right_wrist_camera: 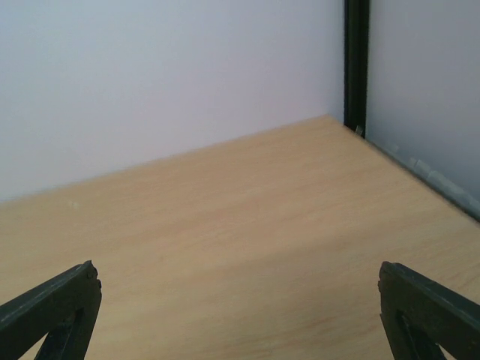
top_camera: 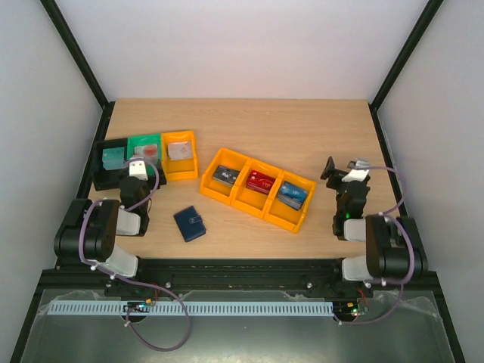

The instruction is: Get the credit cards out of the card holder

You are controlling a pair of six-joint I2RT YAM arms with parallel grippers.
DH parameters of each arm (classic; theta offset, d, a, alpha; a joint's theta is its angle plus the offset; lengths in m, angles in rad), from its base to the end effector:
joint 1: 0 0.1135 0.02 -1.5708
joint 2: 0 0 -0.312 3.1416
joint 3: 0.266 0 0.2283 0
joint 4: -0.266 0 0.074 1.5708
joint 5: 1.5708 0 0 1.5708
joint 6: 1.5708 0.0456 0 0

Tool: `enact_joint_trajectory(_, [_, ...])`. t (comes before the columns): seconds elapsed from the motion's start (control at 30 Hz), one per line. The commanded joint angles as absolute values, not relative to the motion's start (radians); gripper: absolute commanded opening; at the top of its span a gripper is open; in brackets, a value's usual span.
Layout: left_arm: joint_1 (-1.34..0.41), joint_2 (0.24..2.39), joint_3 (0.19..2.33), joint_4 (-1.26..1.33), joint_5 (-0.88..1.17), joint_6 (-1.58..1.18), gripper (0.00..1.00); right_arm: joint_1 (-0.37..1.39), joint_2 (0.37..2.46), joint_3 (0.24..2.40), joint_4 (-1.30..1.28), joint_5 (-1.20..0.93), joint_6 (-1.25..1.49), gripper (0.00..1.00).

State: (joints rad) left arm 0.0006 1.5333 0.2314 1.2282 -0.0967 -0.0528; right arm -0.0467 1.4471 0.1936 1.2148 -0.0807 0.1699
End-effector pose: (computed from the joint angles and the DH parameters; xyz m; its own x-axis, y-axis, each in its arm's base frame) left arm 0.2437 0.0045 0.2201 -0.0684 -0.0526 -0.9963 -0.1006 0.9939 -0.0455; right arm 0.2265 -0.0069 0.2279 -0.0438 0.1708 -0.9843 -0.0269 0.9847 0.1720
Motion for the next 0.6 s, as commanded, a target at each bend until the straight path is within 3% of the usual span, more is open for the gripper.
enact_joint_trajectory(0.0, [-0.001, 1.536, 0.253, 1.26, -0.087, -0.052, 0.99, -0.048, 1.198, 0.276, 0.995, 0.047, 0.282, 0.99])
enact_joint_trajectory(0.1, [0.009, 1.504, 0.275, 1.212, -0.081, -0.063, 0.99, -0.051, 1.059, 0.327, 0.902, -0.048, 0.378, 0.99])
enact_joint_trajectory(0.27, [0.081, 1.328, 0.44, 0.821, 0.059, -0.108, 0.99, -0.048, 0.996, 0.526, 0.663, -0.315, 0.548, 1.0])
enact_joint_trajectory(0.33, [0.101, 1.251, 0.517, 0.661, 0.16, -0.098, 0.99, -0.018, 1.019, 0.615, 0.552, -0.451, 0.614, 0.94])
enact_joint_trajectory(0.47, [0.121, 1.218, 0.858, 0.081, 0.318, -0.065, 0.99, 0.224, 1.074, 0.798, 0.231, -0.438, 0.531, 0.85])
enact_joint_trajectory(0.57, [0.158, 1.158, 0.994, -0.25, 0.48, 0.02, 0.99, 0.459, 1.135, 0.891, 0.075, -0.374, 0.497, 0.81])
